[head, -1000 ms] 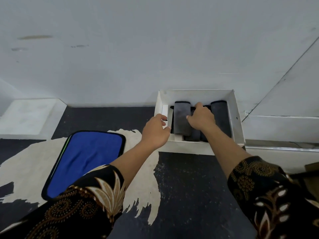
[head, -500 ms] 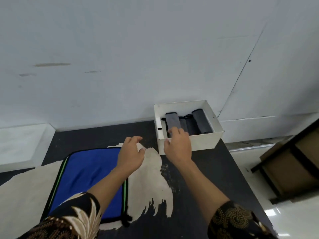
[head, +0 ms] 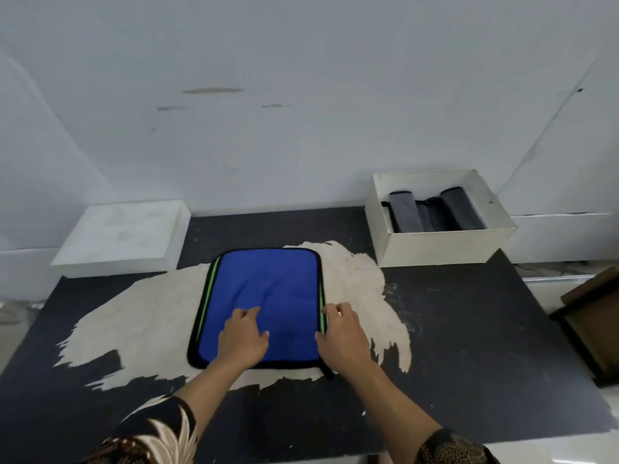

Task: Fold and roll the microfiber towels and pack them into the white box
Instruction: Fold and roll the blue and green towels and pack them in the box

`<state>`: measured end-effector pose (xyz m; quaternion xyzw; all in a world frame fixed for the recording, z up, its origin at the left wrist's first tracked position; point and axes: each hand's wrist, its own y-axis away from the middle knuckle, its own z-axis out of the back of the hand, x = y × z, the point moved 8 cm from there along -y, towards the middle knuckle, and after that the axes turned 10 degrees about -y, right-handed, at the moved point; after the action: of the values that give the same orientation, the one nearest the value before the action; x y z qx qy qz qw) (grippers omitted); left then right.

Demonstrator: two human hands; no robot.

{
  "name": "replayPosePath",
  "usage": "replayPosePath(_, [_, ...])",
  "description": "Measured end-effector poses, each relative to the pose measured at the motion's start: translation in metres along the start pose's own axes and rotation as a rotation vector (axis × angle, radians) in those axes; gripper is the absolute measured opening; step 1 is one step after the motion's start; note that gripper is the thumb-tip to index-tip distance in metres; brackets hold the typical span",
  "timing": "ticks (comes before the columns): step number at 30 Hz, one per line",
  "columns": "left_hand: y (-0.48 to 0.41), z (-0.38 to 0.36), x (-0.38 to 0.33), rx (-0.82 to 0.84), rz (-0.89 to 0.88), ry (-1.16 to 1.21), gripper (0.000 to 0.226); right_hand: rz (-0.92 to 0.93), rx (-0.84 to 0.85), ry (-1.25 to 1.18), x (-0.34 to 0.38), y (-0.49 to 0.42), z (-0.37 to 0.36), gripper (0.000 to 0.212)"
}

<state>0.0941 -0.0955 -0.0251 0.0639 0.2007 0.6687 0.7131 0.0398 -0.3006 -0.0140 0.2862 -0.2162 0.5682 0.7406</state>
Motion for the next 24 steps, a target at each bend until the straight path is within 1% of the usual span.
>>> replayPosePath(3, [0.010, -0.035, 0.032, 0.172, 0.011, -0.157, 0.074, 0.042, 0.182, 0.068, -0.004, 0.011, -0.038, 0.056])
replayPosePath(4, [0.013, -0.043, 0.039, 0.212, -0.001, -0.200, 0.075, 0.050, 0.239, 0.109, -0.006, 0.015, -0.048, 0.059])
replayPosePath(6, [0.020, -0.053, 0.047, 0.238, -0.041, -0.272, 0.078, 0.068, 0.309, 0.229, -0.009, 0.021, -0.062, 0.062])
replayPosePath(8, [0.026, -0.057, 0.051, 0.217, -0.065, -0.323, 0.078, 0.081, 0.296, 0.308, -0.009, 0.022, -0.066, 0.061])
replayPosePath(10, [0.028, -0.055, 0.055, 0.178, -0.051, -0.315, 0.074, 0.084, 0.249, 0.331, -0.007, 0.020, -0.065, 0.057])
replayPosePath(14, [0.024, -0.044, 0.075, 0.108, 0.124, -0.122, 0.061, 0.077, 0.164, 0.343, 0.002, 0.017, -0.065, 0.044])
replayPosePath(17, [0.017, -0.034, 0.089, 0.061, 0.241, -0.015, 0.053, 0.037, 0.116, 0.293, 0.005, 0.017, -0.065, 0.040])
replayPosePath(24, [0.006, -0.030, 0.108, 0.060, 0.320, 0.087, 0.047, -0.029, 0.098, 0.195, 0.002, 0.016, -0.066, 0.031])
